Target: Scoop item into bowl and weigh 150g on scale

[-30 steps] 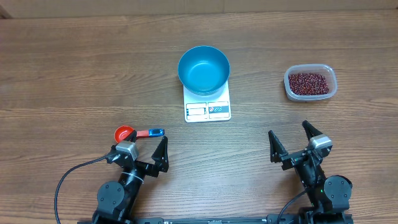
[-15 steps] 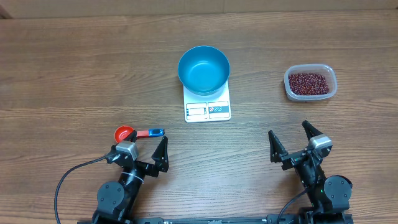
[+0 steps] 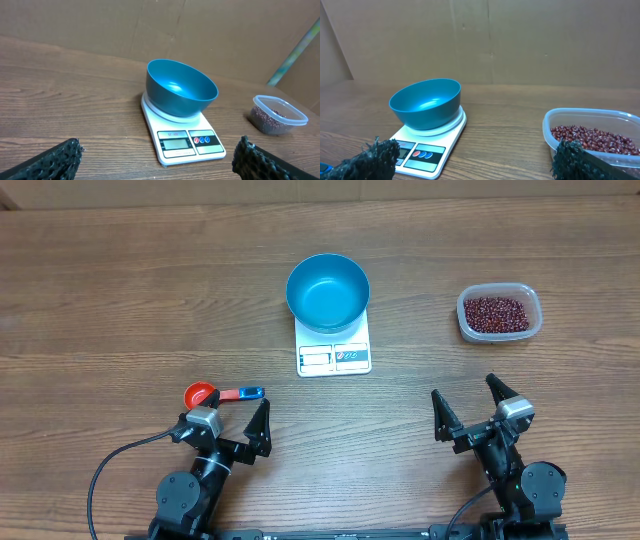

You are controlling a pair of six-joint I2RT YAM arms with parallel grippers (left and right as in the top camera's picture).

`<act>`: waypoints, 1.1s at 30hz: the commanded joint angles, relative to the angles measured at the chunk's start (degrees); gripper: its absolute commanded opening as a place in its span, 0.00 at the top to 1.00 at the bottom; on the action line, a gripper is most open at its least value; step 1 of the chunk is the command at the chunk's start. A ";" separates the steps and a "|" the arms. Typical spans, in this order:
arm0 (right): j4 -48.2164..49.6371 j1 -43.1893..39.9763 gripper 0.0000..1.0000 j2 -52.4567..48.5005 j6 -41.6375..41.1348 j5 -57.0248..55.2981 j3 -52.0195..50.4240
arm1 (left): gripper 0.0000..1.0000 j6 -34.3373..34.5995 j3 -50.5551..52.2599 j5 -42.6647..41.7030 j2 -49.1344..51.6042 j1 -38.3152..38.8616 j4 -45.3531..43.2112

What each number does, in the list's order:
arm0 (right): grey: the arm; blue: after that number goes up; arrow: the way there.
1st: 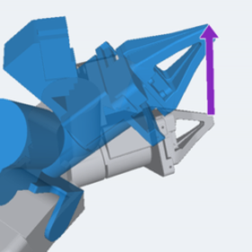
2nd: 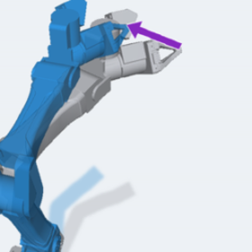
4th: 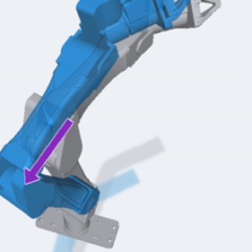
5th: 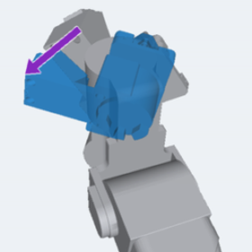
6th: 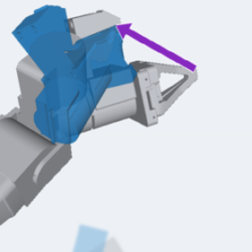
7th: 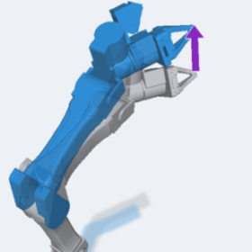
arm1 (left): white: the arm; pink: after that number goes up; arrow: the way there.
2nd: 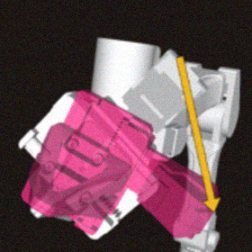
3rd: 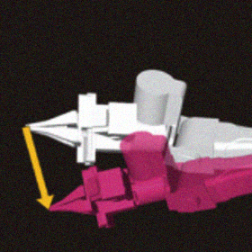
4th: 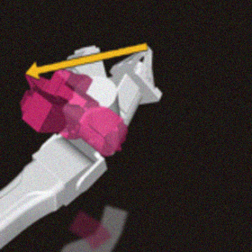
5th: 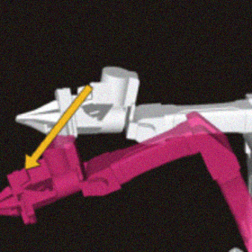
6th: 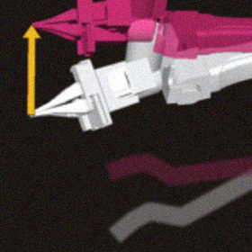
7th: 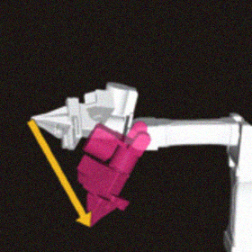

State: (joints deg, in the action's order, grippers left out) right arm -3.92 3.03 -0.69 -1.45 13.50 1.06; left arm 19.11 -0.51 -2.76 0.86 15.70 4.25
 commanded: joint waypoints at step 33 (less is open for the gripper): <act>0.35 -0.22 0.00 0.52 0.22 -0.37 -0.61 | 0.00 5.55 -3.61 -1.09 -0.04 -0.33 6.64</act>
State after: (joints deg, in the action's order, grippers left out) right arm -3.90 3.03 -0.67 -1.45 13.52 1.06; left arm 22.17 -1.15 -2.76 0.86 15.70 6.11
